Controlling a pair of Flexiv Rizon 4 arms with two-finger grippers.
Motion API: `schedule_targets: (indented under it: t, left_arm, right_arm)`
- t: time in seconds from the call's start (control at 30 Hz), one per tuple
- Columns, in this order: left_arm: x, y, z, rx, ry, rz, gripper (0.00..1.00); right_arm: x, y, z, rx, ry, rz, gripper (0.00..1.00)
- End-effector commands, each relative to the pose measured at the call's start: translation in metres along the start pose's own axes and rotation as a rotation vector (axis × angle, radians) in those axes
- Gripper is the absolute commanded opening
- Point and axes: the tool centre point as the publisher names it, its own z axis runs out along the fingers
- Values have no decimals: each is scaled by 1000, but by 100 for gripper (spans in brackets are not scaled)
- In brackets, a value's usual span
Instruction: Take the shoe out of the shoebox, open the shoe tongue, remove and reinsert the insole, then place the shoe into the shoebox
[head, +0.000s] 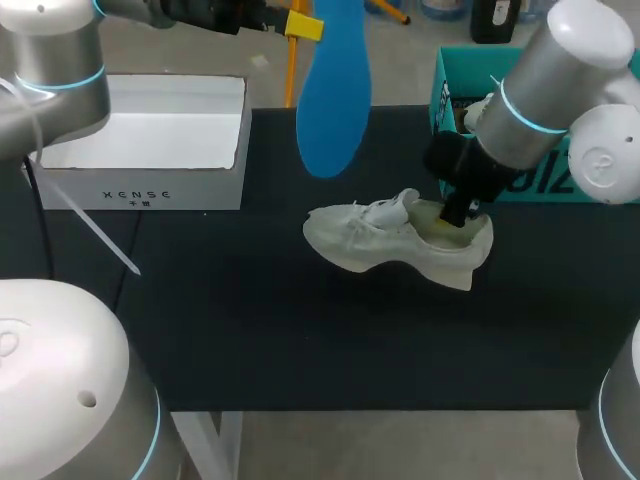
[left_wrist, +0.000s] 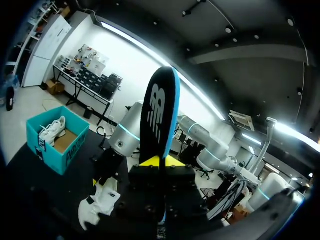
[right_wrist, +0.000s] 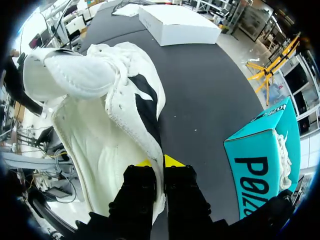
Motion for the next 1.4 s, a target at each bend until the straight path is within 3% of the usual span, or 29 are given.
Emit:
schedule_targets:
  t: [0.03,0.5,0.7,1.0,1.4]
  left_arm:
    - [0,0,0,-3,-2,-1,0]
    - [0,0,0,-3,-2,-1,0]
    - [0,0,0,-3,-2,-1,0]
    - [0,0,0,-3,-2,-1,0]
    - [0,0,0,-3,-2,-1,0]
  right_arm:
    - [18,-4,6,-265,-59,633,0]
    - [18,-4,6,-265,-59,633,0]
    - [54,-11,-6,-133,-181,681,0]
    - [80,-14,-16,-114,-226,770,0]
    - [66,-32,26,-83,-241,947,0]
